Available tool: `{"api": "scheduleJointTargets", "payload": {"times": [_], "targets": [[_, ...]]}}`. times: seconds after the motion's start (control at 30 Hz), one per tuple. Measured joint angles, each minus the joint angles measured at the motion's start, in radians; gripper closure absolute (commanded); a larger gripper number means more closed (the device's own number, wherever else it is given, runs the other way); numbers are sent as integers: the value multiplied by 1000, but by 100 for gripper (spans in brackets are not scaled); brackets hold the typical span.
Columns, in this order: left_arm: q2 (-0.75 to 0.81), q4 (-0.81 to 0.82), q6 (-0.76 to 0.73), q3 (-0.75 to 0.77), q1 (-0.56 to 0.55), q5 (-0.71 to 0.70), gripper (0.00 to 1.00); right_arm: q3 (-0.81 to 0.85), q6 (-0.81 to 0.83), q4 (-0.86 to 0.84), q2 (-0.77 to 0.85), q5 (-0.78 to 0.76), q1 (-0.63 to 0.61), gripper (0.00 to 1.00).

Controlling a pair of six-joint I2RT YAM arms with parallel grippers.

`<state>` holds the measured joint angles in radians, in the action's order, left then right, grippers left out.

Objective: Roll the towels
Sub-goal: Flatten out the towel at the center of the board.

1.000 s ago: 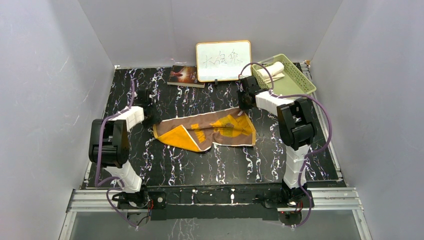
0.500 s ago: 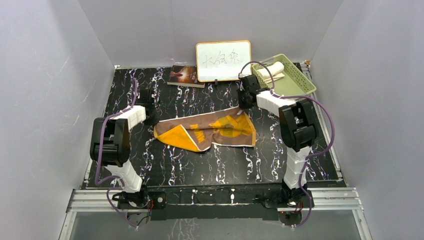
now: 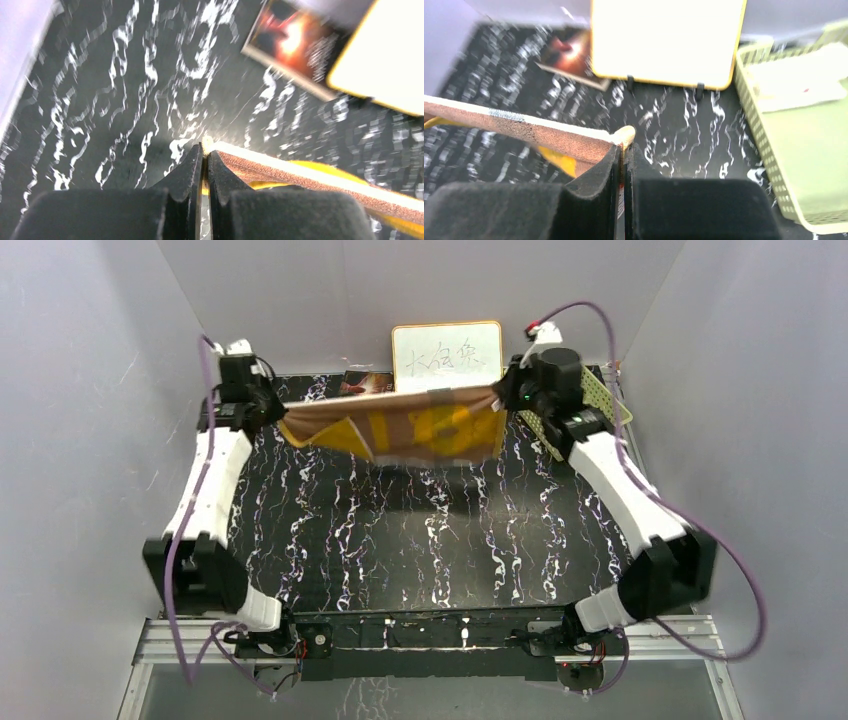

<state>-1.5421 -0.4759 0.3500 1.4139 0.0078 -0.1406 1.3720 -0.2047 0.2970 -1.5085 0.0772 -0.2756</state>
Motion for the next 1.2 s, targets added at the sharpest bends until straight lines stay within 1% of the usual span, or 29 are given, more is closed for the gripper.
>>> {"api": "scheduleJointTargets", "payload": {"times": [0.1,0.17,0.3,0.47,0.57,0.63,0.73,0.8,0.93,1.07,1.13,1.2], "targets": [[174,-2,-27,48,-1,12,100,-44,-9,-62,181,2,-2,100],[284,-5,-38,48,-2,26,100,-87,-19,-92,306,6,-5,100],[506,1,-50,16,-3,61,100,-151,-41,-123,493,26,-10,100],[756,2,-55,-66,-3,97,100,-206,-55,-121,671,67,-10,100],[855,-6,-57,-65,-3,106,100,-209,-60,-108,752,97,-10,100],[885,-22,-65,-56,-3,111,100,-209,-64,-93,794,121,-10,100],[885,-58,-84,-55,-3,115,100,-226,-72,-69,852,154,-10,100],[873,-73,-91,-86,-3,113,100,-257,-80,-64,866,158,-10,100],[811,-82,-81,-246,-3,91,100,-434,-126,-51,869,135,-10,100],[647,-2,-18,-482,-2,96,100,-624,-206,-66,781,71,-10,100],[517,77,22,-590,-2,97,100,-695,-245,-112,698,43,-10,100],[397,139,47,-649,-2,91,100,-753,-282,-169,580,15,-10,100]]}}
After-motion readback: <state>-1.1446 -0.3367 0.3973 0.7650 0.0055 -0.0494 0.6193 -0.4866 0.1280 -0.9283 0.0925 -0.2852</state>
